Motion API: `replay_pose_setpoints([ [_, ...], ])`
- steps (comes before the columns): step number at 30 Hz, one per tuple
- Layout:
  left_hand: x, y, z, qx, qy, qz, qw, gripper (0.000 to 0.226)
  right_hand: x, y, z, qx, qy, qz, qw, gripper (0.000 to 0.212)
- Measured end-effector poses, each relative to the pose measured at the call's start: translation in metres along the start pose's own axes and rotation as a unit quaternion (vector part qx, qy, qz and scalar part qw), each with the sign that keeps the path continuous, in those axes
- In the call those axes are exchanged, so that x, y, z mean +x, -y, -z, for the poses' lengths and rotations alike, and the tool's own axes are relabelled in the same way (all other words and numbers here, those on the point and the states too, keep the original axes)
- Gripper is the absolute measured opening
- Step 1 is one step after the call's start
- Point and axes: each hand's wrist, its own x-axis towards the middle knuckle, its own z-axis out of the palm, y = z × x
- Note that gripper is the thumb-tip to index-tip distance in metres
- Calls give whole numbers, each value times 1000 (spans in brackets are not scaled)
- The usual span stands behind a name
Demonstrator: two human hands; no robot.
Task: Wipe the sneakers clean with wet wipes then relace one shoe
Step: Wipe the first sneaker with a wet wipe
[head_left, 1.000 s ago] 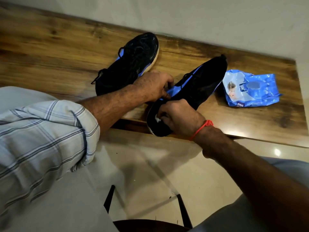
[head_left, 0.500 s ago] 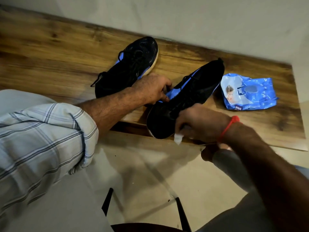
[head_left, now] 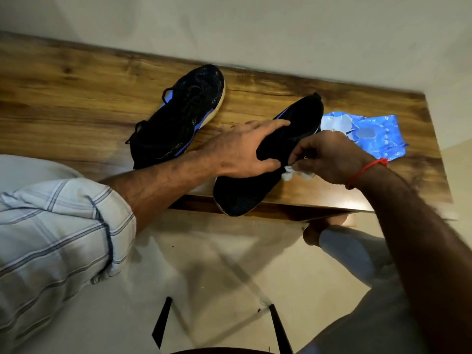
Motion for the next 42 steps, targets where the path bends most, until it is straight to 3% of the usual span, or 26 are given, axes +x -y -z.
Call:
replay_pose_setpoints([
  [6,-2,-4,-2,56,-98,33,993,70,3,1,-5,35,-48,6,998,13],
  [10,5,-3,8,-98,-108,113,983,60,9,4,-7,123,-112,14,986,14],
  [14,13,13,22,-289,-119,214,926,53,17,3,-12,202,-214,14,956,11],
  [19,14,21,19,-340,-117,222,906,42,17,27,-32,106,-270,107,951,12],
  [27,17,19,10,-280,-116,190,934,45,-16,82,-61,32,-157,347,924,10],
  [30,17,20,12,-279,-117,173,937,43,-10,73,-51,12,-152,340,928,11],
  [35,14,20,11,-262,-125,157,944,40,5,36,-26,6,-228,221,948,13],
  [42,10,17,11,-273,-107,154,944,43,-11,80,-56,5,-147,349,926,8],
])
